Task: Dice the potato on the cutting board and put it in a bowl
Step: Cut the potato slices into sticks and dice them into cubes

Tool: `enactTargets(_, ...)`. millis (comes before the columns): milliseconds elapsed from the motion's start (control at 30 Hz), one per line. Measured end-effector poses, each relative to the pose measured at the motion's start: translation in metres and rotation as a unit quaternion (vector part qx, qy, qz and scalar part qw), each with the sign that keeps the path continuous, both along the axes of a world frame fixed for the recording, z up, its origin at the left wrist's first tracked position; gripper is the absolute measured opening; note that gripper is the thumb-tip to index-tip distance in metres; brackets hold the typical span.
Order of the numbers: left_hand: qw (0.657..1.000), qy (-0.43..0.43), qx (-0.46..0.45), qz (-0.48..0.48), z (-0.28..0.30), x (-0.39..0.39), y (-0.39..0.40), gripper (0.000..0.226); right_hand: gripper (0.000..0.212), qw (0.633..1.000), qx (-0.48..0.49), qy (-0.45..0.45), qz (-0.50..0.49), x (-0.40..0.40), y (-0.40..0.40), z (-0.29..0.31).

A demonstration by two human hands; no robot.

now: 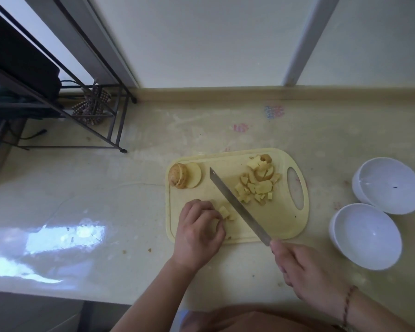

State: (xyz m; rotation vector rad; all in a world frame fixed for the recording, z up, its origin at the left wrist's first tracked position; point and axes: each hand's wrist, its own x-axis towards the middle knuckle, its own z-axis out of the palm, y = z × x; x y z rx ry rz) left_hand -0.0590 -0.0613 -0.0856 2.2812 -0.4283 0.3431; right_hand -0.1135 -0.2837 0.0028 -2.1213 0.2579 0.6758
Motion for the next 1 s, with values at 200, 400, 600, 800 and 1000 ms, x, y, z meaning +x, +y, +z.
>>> enactTargets(200, 0.999, 0.002, 0.033, -0.002, 0.0, 0.002, -0.003, 0.012, 0.072, 0.999, 0.0, 0.018, 0.031, -0.012, 0.004, 0.005)
enactTargets(400, 0.999, 0.01, 0.034, -0.006, -0.004, 0.004, -0.006, 0.01, 0.077, 0.999, -0.012, 0.019, 0.043, -0.014, 0.004, -0.001)
enactTargets(600, 1.0, 0.017, 0.009, -0.008, -0.004, 0.004, -0.007, 0.013, 0.08, 0.998, -0.033, -0.013, 0.053, -0.017, 0.008, -0.01)
enactTargets(800, 1.0, 0.023, 0.009, -0.008, -0.004, 0.004, -0.006, 0.015, 0.064, 0.995, -0.055, -0.043, 0.07, -0.005, 0.026, -0.02)
enactTargets(1000, 0.999, 0.042, 0.021, -0.011, -0.005, 0.003, -0.003, 0.016, 0.069, 0.998, -0.054, -0.016, 0.02, -0.004, 0.003, -0.018)
